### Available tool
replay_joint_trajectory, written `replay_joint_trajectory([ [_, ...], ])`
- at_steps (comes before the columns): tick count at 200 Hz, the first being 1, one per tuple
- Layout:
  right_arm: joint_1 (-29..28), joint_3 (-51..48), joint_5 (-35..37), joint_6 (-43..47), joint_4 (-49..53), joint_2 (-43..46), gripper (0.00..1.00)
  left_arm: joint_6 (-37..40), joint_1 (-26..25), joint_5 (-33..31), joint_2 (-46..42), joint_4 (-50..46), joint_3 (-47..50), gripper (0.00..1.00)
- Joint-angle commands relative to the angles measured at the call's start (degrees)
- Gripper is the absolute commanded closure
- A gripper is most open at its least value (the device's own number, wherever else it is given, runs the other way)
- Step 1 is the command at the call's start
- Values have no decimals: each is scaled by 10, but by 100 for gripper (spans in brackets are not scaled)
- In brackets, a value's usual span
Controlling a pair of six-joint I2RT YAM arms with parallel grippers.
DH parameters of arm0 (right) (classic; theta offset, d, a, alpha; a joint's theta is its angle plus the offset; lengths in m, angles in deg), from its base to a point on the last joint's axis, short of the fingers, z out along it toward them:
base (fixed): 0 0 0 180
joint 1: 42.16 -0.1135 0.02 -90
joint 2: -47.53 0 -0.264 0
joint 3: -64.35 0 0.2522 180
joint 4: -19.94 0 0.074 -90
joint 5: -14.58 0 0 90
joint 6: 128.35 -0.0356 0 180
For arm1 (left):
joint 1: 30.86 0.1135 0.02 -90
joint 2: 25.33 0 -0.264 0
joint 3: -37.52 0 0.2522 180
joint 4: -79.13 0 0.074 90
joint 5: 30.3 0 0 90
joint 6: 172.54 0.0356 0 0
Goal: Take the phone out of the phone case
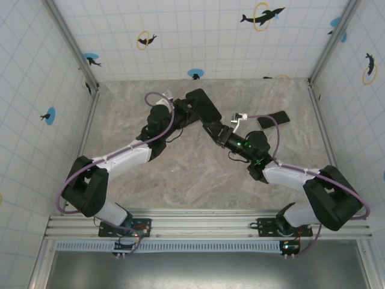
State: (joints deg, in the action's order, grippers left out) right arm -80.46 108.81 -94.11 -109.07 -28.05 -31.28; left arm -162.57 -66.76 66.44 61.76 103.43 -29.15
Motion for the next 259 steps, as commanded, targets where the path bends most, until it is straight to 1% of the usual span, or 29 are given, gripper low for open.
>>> replay_joint_trajectory([
  [1, -3, 21, -3, 57, 33, 3, 88, -8, -4, 9, -22, 25, -10, 100],
  [33, -2, 24, -2, 159, 139, 23, 91, -29, -5, 19, -29, 24, -14, 100],
  [55, -2, 22, 11, 234, 196, 37, 92, -41, -6, 30, -33, 21, -18, 100],
  [69, -1, 22, 24, 260, 221, 44, 92, -42, -8, 35, -39, 15, -20, 100],
  [89, 5, 23, 37, 267, 238, 51, 93, -40, -12, 40, -45, 8, -24, 100],
  [122, 11, 22, 14, 248, 218, 48, 92, -20, -14, 36, -58, -10, -18, 100],
  [136, 15, 20, -6, 242, 205, 51, 89, 4, -13, 30, -63, -35, -23, 100],
  [152, 24, 17, -28, 249, 209, 60, 83, 28, -7, 30, -67, -47, -26, 100],
  [157, 28, 13, -54, 251, 209, 64, 81, 38, -4, 36, -68, -42, -25, 100],
  [169, 46, 8, -91, 256, 206, 75, 76, 86, 5, 56, -73, -30, -24, 100],
  [180, 64, 12, -136, 269, 208, 83, 70, 139, 12, 81, -75, -44, -26, 100],
  [193, 82, 27, -188, 312, 234, 95, 65, 216, 22, 127, -74, -66, -57, 100],
  [211, 96, 65, -255, 438, 342, 105, 58, 329, 28, 210, -68, -100, -92, 100],
  [226, 105, 100, -307, 549, 446, 101, 56, 408, 30, 268, -64, -126, -114, 100],
  [242, 113, 142, -324, 665, 555, 92, 56, 488, 31, 344, -69, -108, -114, 100],
  [250, 116, 158, -327, 710, 593, 89, 55, 526, 31, 370, -72, -112, -116, 100],
  [259, 117, 169, -328, 744, 606, 88, 55, 568, 30, 387, -77, -130, -120, 100],
])
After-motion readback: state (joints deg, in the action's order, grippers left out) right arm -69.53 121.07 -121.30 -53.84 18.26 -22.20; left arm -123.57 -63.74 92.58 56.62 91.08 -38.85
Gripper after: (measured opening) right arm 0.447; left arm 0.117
